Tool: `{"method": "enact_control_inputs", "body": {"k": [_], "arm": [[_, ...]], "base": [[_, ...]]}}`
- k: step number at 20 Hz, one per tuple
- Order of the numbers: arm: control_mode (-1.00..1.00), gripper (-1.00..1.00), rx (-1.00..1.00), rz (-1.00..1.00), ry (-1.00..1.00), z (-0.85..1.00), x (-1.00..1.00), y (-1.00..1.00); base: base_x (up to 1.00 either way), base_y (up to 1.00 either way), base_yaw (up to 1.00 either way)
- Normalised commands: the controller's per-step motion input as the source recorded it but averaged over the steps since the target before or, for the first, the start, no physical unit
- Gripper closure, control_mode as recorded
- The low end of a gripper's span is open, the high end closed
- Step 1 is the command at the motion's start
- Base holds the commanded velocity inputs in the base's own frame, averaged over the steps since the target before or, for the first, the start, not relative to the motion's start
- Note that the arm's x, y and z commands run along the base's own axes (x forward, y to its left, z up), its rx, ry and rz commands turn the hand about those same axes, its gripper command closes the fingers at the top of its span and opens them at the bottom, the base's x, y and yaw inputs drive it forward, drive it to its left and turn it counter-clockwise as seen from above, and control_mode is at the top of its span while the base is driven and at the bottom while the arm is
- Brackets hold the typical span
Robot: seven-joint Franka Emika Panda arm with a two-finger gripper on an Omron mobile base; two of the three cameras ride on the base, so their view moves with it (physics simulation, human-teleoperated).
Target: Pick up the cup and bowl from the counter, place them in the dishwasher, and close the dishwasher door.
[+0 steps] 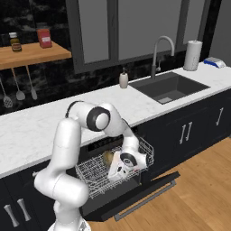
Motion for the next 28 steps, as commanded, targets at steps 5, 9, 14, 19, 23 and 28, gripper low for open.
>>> {"method": "enact_control_inputs", "body": {"k": [5, 9, 14, 19, 23, 28], "arm": [[-1.00, 1.00, 0.24, -0.16, 0.28, -0.37, 0.13, 0.00], [-1.00, 1.00, 0.22, -0.15, 0.26, -0.06, 0.33, 0.06], [-1.00, 1.00, 0.12, -0.14, 0.26, 0.00, 0.35, 0.12], [-1.00, 1.00, 0.01, -0.17, 0.29, -0.08, 0.27, 0.22], [-1.00, 1.00, 0.00, -0.18, 0.33, -0.14, 0.29, 0.36], [-1.00, 1.00, 0.00, -0.17, 0.30, -0.12, 0.17, 0.21]], "base": [[0.00, 0.00, 0.00], [0.00, 0.00, 0.00], [0.00, 0.00, 0.00], [0.00, 0.00, 0.00], [0.00, 0.00, 0.00], [0.00, 0.00, 0.00]]}}
